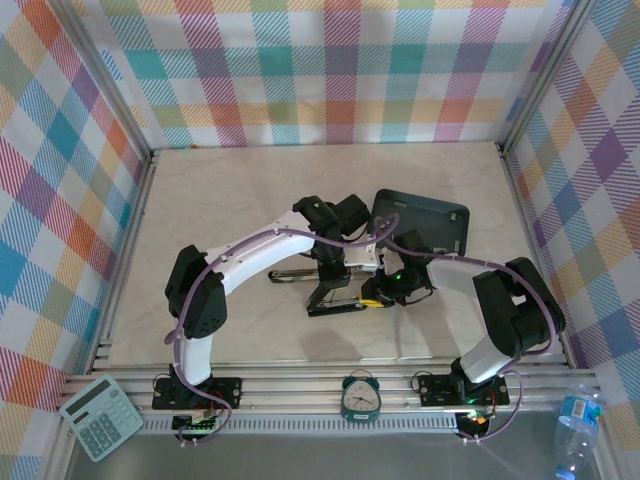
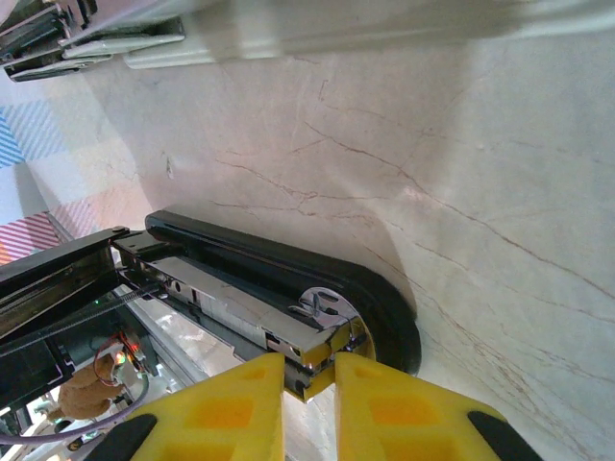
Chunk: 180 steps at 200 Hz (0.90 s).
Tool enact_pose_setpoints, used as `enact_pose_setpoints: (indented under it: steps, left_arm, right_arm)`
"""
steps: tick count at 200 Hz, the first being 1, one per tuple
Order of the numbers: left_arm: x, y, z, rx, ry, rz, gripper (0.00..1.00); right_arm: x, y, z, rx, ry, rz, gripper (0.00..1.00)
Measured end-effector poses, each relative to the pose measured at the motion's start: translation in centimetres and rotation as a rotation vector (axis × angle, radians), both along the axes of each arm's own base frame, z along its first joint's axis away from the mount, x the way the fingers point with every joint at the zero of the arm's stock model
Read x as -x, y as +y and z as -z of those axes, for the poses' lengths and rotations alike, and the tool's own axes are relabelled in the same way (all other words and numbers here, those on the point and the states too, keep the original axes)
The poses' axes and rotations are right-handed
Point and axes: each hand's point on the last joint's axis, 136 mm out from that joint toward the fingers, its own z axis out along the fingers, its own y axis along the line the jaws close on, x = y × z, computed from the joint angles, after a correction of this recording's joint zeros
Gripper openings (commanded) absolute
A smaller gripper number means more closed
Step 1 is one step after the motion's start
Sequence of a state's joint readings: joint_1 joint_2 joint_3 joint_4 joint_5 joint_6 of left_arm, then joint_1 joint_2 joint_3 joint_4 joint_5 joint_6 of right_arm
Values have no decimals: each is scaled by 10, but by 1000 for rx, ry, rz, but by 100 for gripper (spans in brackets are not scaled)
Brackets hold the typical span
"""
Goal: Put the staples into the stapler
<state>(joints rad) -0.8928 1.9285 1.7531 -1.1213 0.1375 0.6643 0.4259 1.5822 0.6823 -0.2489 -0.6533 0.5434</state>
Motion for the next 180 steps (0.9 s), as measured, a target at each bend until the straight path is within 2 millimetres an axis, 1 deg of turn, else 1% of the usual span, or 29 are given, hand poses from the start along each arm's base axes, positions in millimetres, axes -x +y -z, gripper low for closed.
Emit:
enact_pose_setpoints:
  steps: [66,134,180]
  left_arm:
    - [-4,-16,13,15,-3,2,9]
    - [-6,-24,21,12,8,10,8]
    - [-3,-30,27,3,11,37,8]
  right_arm:
    - [-3,3,-2,-18,-6,8,17]
    - [-3,3,-1,-25,-3,17,17]
    - [-3,5,-10,-49,-25,23,20]
